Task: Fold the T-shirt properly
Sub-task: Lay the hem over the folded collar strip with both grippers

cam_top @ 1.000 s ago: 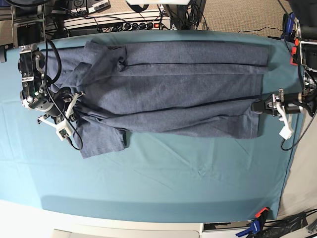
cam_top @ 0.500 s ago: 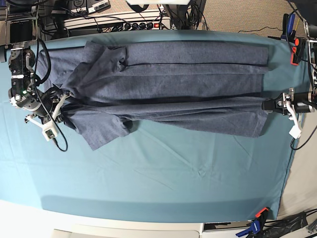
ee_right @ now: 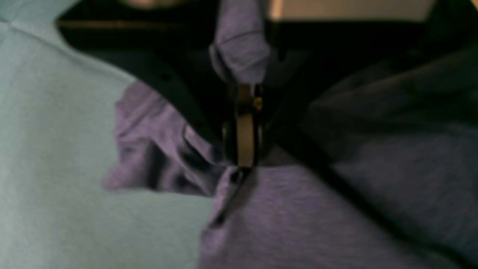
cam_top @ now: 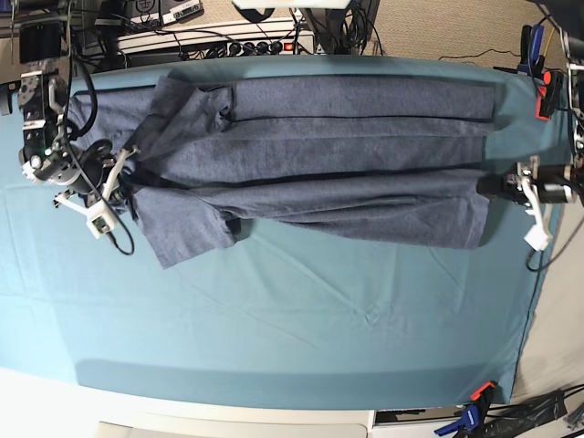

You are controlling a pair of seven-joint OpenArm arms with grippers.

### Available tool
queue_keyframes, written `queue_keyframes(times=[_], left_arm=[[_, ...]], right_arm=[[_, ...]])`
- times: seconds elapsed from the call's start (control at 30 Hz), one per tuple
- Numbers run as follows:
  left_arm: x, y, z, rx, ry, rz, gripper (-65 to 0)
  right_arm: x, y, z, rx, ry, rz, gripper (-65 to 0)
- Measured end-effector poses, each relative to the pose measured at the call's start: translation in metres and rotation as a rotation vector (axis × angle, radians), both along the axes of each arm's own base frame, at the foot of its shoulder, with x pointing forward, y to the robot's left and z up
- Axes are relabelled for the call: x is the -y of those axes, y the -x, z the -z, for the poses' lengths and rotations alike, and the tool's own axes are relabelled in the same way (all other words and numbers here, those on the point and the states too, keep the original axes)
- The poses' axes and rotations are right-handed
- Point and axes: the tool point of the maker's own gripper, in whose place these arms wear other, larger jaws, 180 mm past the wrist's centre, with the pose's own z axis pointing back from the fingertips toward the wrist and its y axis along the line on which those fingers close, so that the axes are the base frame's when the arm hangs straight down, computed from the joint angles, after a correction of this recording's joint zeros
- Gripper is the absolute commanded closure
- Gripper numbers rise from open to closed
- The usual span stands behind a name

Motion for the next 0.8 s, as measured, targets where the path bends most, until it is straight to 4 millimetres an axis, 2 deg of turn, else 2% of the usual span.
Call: queue_keyframes(times=[0.17,0.33,0.43,0.53,0.7,0.8], left_arm=[[0.019,0.018,-0.001,0.014,-0.008,0.085,0.0],[0.027,0.035,0.002,0.004,-0.007,0.119,0.0],[0.02,0.031,-0.004,0.028,-0.007,0.092,0.0],[0.008,0.018,-0.017,0.08,-0.001,0.036,0.0],[-0.005,0.009,-0.029,0.125,0.002,-0.014,0.0],[-0.005,0.015,-0.024,0.107,0.001,-0.014,0.0]], right_arm=[[-0.001,0.014,-0.003,0.006,0.019,-0.013,0.0],[0.018,0.022,-0.013,0.03,0.031,0.04,0.0],[0.034,0.025,-0.021,0.047,0.044,0.071,0.0],[0.045,0.026,-0.028,0.063,0.052,0.09,0.0],[0.045,0.025,-0.031,0.07,0.042,0.095,0.0],[0.045,0.025,-0.031,0.071,0.041,0.095,0.0]])
